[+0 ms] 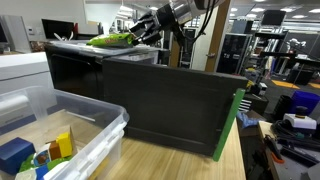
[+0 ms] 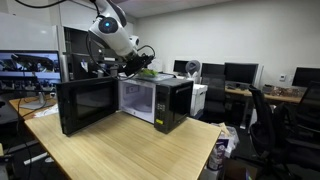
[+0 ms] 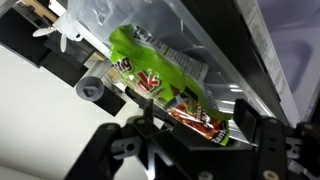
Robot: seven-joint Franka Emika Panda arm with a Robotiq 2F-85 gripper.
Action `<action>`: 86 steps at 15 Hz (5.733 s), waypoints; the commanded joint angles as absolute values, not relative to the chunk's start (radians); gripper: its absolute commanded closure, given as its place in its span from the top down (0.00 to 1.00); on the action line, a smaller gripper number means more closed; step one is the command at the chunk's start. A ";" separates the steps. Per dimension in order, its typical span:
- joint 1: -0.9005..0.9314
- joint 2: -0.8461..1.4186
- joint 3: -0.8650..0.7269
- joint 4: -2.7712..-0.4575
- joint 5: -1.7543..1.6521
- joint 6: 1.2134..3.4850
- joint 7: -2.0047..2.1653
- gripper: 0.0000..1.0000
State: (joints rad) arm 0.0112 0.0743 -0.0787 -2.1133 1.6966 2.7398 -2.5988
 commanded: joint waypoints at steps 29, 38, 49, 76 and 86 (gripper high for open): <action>-0.011 -0.368 -0.228 -2.486 1.318 2.621 -1.791 0.29; -0.028 -0.368 -0.177 -2.500 1.309 2.420 -2.208 0.92; -0.100 -0.423 -0.100 -2.375 1.566 2.452 -2.603 1.00; 0.076 -0.159 -0.143 -2.290 1.359 2.811 -2.604 1.00; 0.144 -0.096 -0.173 -2.232 1.351 2.806 -2.604 1.00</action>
